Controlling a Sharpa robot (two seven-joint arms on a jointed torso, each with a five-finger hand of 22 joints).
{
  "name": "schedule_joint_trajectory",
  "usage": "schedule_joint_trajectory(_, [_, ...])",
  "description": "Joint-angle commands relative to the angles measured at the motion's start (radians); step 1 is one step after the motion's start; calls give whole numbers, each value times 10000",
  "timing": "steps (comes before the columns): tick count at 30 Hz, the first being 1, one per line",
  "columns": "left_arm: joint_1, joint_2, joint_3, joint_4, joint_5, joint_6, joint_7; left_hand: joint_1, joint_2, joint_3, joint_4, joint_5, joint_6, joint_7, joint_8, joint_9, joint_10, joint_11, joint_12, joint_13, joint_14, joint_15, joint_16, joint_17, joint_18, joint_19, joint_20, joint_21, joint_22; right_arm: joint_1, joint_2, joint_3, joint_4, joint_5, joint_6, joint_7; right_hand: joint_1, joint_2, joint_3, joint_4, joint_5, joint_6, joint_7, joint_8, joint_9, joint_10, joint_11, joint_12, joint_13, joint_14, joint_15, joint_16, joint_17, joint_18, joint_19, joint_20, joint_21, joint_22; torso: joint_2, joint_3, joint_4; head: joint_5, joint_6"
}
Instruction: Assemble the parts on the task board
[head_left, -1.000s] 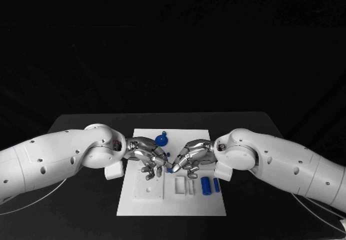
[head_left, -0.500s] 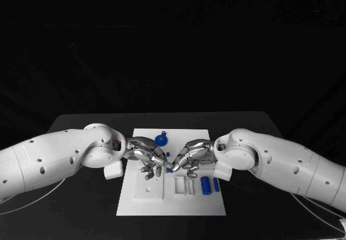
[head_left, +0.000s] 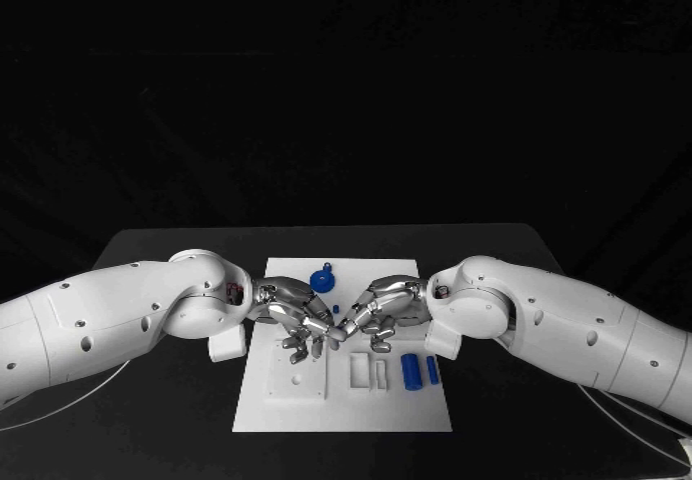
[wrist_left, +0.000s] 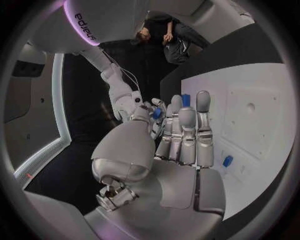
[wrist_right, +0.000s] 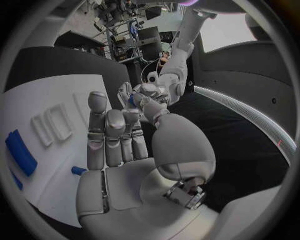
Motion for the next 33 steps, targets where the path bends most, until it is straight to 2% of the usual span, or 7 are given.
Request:
schedule_joint_trajectory(1, [3, 15, 10, 35, -50, 107, 20, 93, 7, -54, 7, -33, -80, 1, -50, -133, -82, -14, 52, 20, 3, 63, 69, -12, 186, 50, 51, -42, 161, -10, 1, -4, 25, 201, 18, 228, -16, 52, 17, 17, 32, 96, 8, 31, 10, 62, -12, 62, 8, 85, -17, 37, 9, -62, -48, 8, 38, 333, 4, 2, -1, 1, 2])
schedule_joint_trajectory(9, [3, 0, 6, 25, -74, 18, 2, 216, 184, -1, 67, -21, -14, 50, -327, -731, -122, 6, 100, 27, -7, 82, 84, -22, 220, 60, 76, -47, 165, -10, -9, -4, 58, 313, 50, 234, -16, 52, 17, 17, 32, 96, 8, 31, 10, 62, -12, 62, 8, 85, -17, 37, 9, -62, -48, 8, 38, 333, 1, 2, -4, 15, 19])
schedule_joint_trajectory(18, [3, -30, 6, 16, 86, -140, 158, 340, 339, 97, 9, -11, 103, -9, -158, -696, -76, -34, 117, 25, 2, 52, 77, -30, 201, 60, 53, -51, 163, -10, -39, -5, 29, 238, 21, 208, -8, 51, 14, 17, 57, 99, 8, 31, 11, 66, -12, 61, 22, 85, -15, 41, 21, -63, -61, 9, 53, 332, 7, 0, -12, 16, 28])
schedule_joint_trajectory(22, [3, -65, 6, 14, 123, -201, 214, 361, 344, 96, -86, 136, 88, -156, 573, -158, -13, -117, 157, 40, 15, -10, 77, -31, 158, 64, 1, -45, 166, -11, -63, -5, 9, 214, -1, 206, -8, 51, 14, 17, 57, 99, 8, 31, 11, 66, -12, 61, 22, 85, -15, 41, 21, -63, -61, 9, 53, 332, 7, 0, -4, 5, 14])
schedule_joint_trajectory(23, [3, -74, 6, 13, 132, -223, 231, 340, 369, 98, -101, 155, -248, -235, 1065, 401, -46, -122, 249, 92, 37, -41, 78, -29, 122, 69, -28, -44, 162, -11, -69, -5, 6, 211, -4, 206, -8, 51, 14, 17, 57, 99, 8, 31, 11, 66, -12, 61, 22, 85, -15, 41, 21, -63, -61, 9, 53, 332, 4, 2, -2, 5, 14])
schedule_joint_trajectory(25, [3, -97, 7, 12, 149, -269, 281, 312, 365, 103, -79, 161, -451, -229, 1348, 1060, -128, -152, 401, 160, 35, -51, 74, -23, 105, 79, -48, -47, 163, -11, -81, -5, 2, 206, -8, 207, -8, 51, 14, 17, 57, 99, 8, 31, 11, 66, -12, 61, 22, 85, -15, 41, 21, -63, -61, 9, 53, 332, 2, 4, -3, 7, 16])
schedule_joint_trajectory(33, [2, -131, 7, 10, 283, -323, 405, 300, 351, 112, -30, 135, -560, -213, 1025, 1532, -224, -139, 489, 149, 17, -48, 83, -10, 90, 67, -50, -64, 163, -14, -70, -5, -31, 177, -10, 206, -8, 51, 14, 17, 57, 99, 8, 31, 11, 66, -12, 61, 22, 85, -15, 41, 21, -63, -61, 9, 53, 332, -2, 4, -2, 2, 0])
